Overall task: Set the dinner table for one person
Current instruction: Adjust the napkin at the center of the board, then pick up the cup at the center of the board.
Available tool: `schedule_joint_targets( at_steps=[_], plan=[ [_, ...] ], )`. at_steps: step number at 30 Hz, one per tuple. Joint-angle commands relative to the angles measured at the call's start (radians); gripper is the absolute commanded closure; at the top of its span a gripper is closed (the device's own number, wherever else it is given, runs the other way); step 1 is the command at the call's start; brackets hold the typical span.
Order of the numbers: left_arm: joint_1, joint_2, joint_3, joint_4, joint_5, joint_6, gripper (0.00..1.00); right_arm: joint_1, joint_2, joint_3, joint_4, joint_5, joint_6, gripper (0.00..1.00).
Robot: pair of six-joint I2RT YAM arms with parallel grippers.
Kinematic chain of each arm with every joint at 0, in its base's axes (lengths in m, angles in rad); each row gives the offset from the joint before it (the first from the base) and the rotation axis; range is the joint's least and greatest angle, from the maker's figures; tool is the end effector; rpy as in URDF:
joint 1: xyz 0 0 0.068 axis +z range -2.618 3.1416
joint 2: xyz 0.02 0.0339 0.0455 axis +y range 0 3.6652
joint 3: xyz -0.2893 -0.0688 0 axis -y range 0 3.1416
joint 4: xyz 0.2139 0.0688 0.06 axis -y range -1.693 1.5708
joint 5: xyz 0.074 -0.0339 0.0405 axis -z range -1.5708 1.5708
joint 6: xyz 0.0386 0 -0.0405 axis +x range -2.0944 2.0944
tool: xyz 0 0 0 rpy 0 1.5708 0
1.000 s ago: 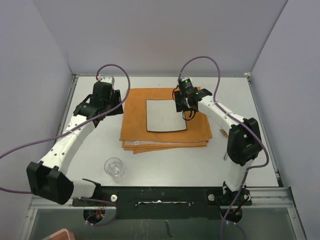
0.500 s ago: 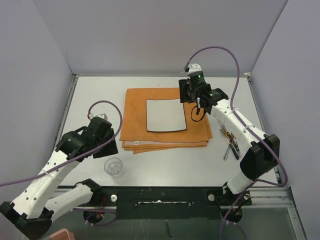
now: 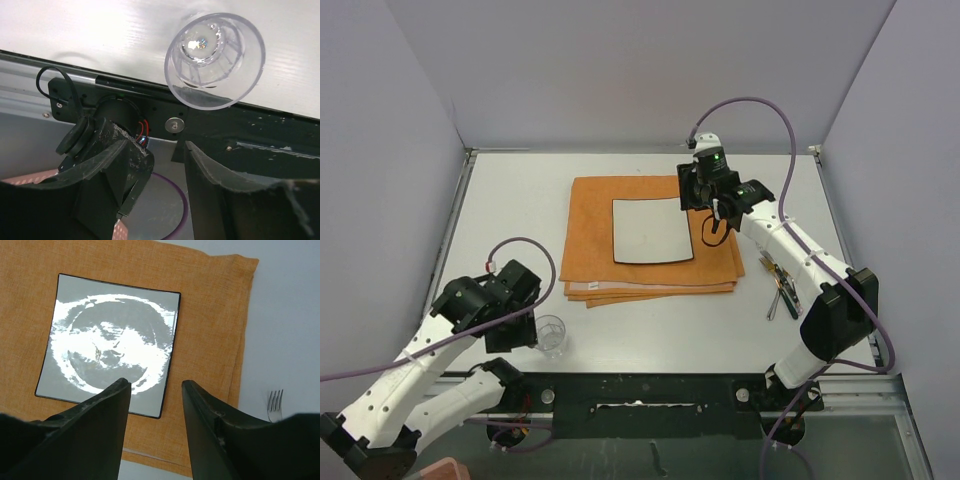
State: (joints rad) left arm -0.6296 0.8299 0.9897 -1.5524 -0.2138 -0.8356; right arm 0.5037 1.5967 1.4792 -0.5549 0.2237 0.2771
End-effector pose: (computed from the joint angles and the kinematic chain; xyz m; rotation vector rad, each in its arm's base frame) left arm 0.0421 -0.0206 0.3103 -0.3220 2.8483 0.0574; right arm 0.2969 0.1539 0.3677 -0.1319 2.2254 0.1772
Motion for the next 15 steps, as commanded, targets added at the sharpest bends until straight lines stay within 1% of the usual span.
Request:
schedule_joint_targets(
  at_steps=[1,9,15],
  plan=[
    [-0.005,0.049,-0.008,0.024,0.016,0.028,0.54,0.004,-0.048,-0.006,0.031,-0.007,0.010,0.54],
    [0.011,0.239,0.044,0.093,0.022,0.132,0.53,0.003,-0.078,-0.011,0.033,-0.015,0.012,0.56],
    [0.121,0.287,0.046,0.164,0.105,0.209,0.53,0.006,-0.100,-0.026,0.040,-0.021,0.012,0.56]
  ],
)
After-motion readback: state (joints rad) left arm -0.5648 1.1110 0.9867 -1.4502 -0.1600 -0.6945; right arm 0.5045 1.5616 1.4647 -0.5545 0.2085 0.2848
